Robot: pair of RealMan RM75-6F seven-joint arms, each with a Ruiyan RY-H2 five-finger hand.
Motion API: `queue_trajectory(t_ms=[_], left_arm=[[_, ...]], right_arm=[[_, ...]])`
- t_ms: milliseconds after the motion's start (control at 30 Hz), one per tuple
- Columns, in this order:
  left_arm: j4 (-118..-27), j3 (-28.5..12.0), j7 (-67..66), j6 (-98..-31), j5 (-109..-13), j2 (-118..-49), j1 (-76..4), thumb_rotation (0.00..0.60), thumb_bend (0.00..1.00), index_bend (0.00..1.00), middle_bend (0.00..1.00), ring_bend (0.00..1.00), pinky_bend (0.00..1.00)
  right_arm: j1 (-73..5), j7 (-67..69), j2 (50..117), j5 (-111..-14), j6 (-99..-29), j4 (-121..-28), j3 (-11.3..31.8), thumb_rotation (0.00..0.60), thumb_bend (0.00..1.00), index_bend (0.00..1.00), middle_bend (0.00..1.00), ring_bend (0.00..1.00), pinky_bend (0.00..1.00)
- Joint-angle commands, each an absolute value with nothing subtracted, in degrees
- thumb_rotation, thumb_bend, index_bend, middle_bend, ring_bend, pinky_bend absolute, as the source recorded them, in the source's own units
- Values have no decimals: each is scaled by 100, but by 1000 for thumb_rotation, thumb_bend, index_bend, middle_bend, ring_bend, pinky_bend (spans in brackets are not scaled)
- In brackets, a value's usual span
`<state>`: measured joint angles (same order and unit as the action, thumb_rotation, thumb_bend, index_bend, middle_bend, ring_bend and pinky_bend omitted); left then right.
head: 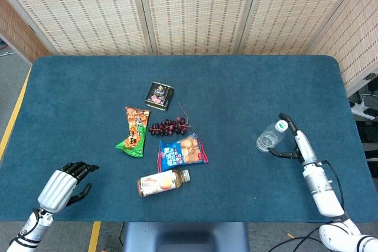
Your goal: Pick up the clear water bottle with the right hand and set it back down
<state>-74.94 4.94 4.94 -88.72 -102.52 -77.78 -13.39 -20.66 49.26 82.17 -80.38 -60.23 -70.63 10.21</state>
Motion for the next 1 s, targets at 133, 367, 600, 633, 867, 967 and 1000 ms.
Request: queue_trajectory(t_ms=[133, 367, 600, 633, 867, 967, 1000], left_arm=[[-7495, 499, 492, -8877, -10258, -7774, -1334, 600, 427, 271, 371, 288, 397], [-7506, 503, 487, -8864, -10261, -7772, -1339, 600, 428, 271, 377, 288, 398], [-7513, 511, 493, -8880, -10280, -7764, -1338, 600, 427, 271, 383, 288, 397], [-7512, 511, 495, -8881, -10282, -7764, -1339, 600, 427, 271, 383, 288, 397], [-7508, 513, 480, -8874, -10282, -7764, -1339, 600, 428, 271, 387, 288, 397], [-7511, 509, 480, -8868, -10269, -7765, -1337, 600, 427, 271, 389, 288, 397], [-7514, 508, 486, -8866, -10266, -7765, -1338, 600, 427, 271, 389, 288, 397]], right_arm=[[-2231, 5185, 8249, -8030, -5912, -7075, 1103, 600, 114, 0, 81, 0, 100], [-2375, 5442, 8272, -7973, -5686, -6963, 1094, 600, 122, 40, 166, 44, 129], [-2437, 5296, 8487, -7747, -5650, -6669, 1180, 600, 236, 373, 418, 298, 357], [-2439, 5256, 8517, -7722, -5667, -6631, 1194, 600, 251, 420, 449, 332, 389], [-2374, 5098, 8613, -7813, -6079, -6585, 1232, 600, 357, 642, 583, 481, 540], [-2236, 4865, 8518, -8196, -6718, -6799, 1149, 600, 378, 662, 593, 493, 550], [-2191, 4701, 8475, -8333, -6941, -6880, 1116, 600, 378, 662, 593, 493, 551]])
